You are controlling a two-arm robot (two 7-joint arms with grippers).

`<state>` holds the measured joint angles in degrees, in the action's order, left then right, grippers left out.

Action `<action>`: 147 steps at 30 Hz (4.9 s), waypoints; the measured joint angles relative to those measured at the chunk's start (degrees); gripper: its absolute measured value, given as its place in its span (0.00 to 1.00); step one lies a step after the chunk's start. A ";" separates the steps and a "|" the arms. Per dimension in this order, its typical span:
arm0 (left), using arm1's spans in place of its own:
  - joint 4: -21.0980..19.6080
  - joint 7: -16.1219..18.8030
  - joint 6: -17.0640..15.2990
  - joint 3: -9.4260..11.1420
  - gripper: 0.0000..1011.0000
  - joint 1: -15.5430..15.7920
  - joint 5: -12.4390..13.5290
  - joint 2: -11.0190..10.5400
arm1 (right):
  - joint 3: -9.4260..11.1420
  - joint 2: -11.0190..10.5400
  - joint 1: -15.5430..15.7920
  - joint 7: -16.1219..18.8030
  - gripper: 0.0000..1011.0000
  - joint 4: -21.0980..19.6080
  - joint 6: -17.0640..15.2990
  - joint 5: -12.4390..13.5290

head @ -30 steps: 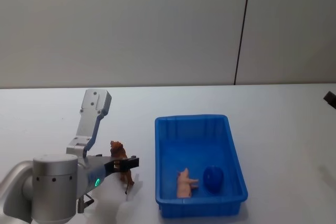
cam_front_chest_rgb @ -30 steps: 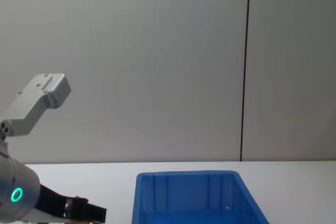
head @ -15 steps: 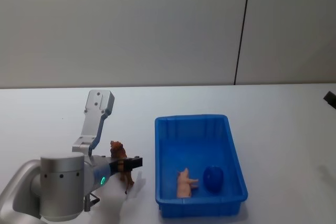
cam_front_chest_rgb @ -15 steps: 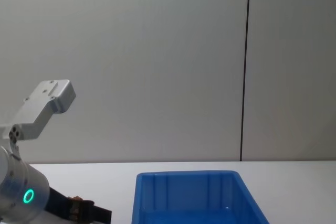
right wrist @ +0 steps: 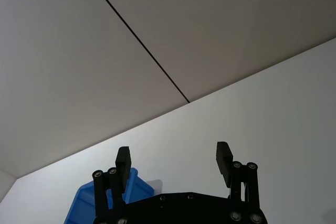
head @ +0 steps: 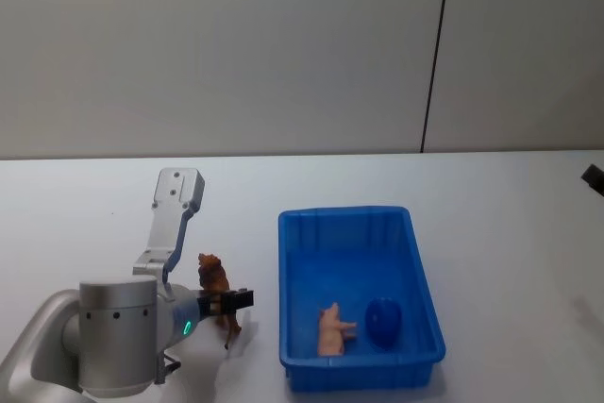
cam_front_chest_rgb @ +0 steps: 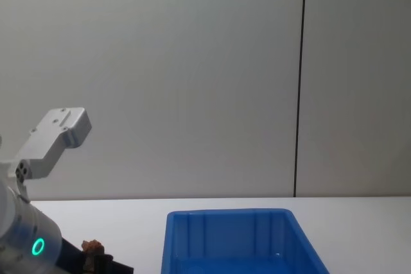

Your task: Pick up the two dolls from the table and place them into the box.

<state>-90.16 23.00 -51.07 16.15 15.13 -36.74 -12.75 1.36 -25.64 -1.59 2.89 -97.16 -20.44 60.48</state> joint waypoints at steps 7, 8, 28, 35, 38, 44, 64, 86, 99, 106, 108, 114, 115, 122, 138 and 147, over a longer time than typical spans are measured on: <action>1.10 0.10 -0.13 -0.10 0.99 0.51 -0.08 0.77 | 0.00 0.00 0.00 0.00 0.99 0.00 0.00 0.00; 1.35 0.10 -0.13 -0.11 0.99 0.62 -0.08 0.92 | 0.00 0.00 0.00 0.00 0.99 0.00 0.00 0.00; 3.14 0.55 -0.18 -0.27 0.85 1.37 0.54 2.33 | 0.00 0.00 0.00 0.00 0.99 0.00 0.00 0.00; 3.32 0.65 -0.22 -0.31 0.64 1.44 0.63 2.50 | 0.00 0.00 0.00 0.00 0.99 0.00 0.00 0.00; 3.39 0.67 -0.24 -0.31 0.54 1.45 0.65 2.55 | 0.00 0.00 0.00 0.00 0.99 0.00 0.00 0.00; 3.46 0.72 -0.27 -0.32 0.36 1.48 0.68 2.61 | 0.00 0.00 0.00 0.00 0.99 0.00 0.00 0.00; 0.47 -4.82 2.24 -1.02 0.36 1.04 2.98 0.87 | 0.00 0.00 0.00 0.00 0.99 0.00 0.00 0.00; -6.37 -21.24 3.81 -2.23 0.36 3.87 6.83 -2.85 | 0.00 0.00 0.00 0.00 0.99 0.00 0.00 0.00; -5.36 -32.63 0.63 -1.48 0.35 7.13 5.98 -2.90 | 0.00 0.00 0.00 0.00 0.99 0.00 0.00 0.00; -1.52 -39.32 -1.30 0.02 0.36 9.63 5.68 -1.69 | 0.00 0.00 0.00 0.00 0.99 0.00 0.00 0.00; -0.60 -40.35 -1.53 0.34 0.35 10.19 5.68 -1.33 | 0.00 0.00 0.00 0.00 0.99 0.00 0.00 0.00; 2.90 -43.39 -2.03 1.47 0.36 12.11 5.70 0.01 | 0.00 0.00 0.00 0.00 0.99 0.00 0.00 0.00; 3.58 -43.96 -2.10 1.70 0.36 12.47 5.71 0.25 | 0.00 0.00 0.00 -0.01 0.99 0.00 0.00 0.00; 5.53 -45.68 -2.32 2.33 0.44 13.57 5.75 0.99 | 0.00 0.00 0.00 0.00 0.99 0.00 0.00 0.00; 6.89 -46.96 -1.63 2.91 0.89 14.47 5.96 1.50 | 0.00 0.00 0.00 0.00 0.99 0.00 0.00 0.00; 4.26 -44.39 2.13 2.65 0.99 13.34 6.37 0.77 | 0.00 0.00 0.00 -0.01 0.99 0.00 0.00 0.00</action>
<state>-85.90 -21.39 -48.93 18.80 28.46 -30.37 -11.98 1.36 -25.63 -1.59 2.88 -97.16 -20.43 60.48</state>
